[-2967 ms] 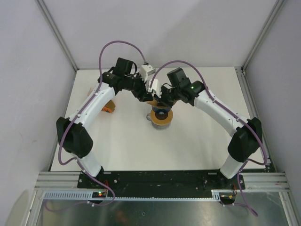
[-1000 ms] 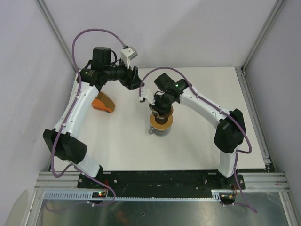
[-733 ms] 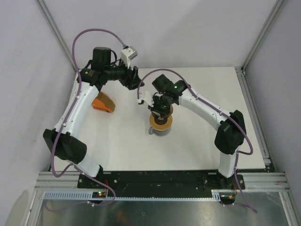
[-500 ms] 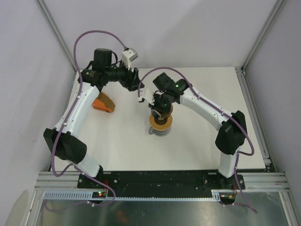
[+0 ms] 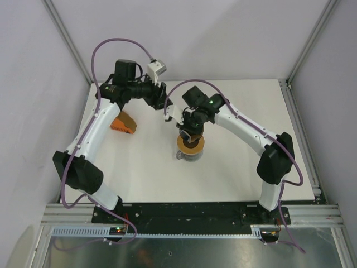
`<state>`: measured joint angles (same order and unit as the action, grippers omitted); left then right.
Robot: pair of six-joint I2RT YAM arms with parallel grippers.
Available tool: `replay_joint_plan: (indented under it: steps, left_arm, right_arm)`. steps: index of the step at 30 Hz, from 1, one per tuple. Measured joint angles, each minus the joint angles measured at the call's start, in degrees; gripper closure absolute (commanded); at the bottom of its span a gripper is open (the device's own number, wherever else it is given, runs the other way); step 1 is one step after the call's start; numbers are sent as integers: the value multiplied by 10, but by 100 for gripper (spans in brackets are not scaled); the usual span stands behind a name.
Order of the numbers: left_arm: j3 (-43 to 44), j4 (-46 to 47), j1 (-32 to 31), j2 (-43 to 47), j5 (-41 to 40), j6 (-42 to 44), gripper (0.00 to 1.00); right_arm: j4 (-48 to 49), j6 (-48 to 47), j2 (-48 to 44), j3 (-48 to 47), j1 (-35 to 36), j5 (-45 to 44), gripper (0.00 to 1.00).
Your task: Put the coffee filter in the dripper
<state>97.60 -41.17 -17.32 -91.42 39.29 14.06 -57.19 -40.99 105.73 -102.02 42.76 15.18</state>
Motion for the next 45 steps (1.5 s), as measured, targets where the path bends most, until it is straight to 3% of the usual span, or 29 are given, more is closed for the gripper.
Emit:
replay_joint_plan:
  steps: [14,19,24,30,37,45]
  left_arm:
    - [-60,19,-24,-3,3,-18,44]
    - [-70,32,-5,-3,36,-49,47]
    - [-118,38,37,4,91,-38,44]
    - [-211,48,49,54,141,58,41]
    - [-290,61,45,118,213,244,37]
    - [-342,68,-36,156,202,428,18]
  right_arm:
    - [-5,-2,0,52,-3,26,100]
    - [9,0,0,52,-4,29,100]
    - [28,5,0,56,-12,38,99]
    - [45,5,-5,57,-29,57,97]
    - [55,5,-9,67,-32,74,96]
    - [61,12,-9,75,-28,78,96]
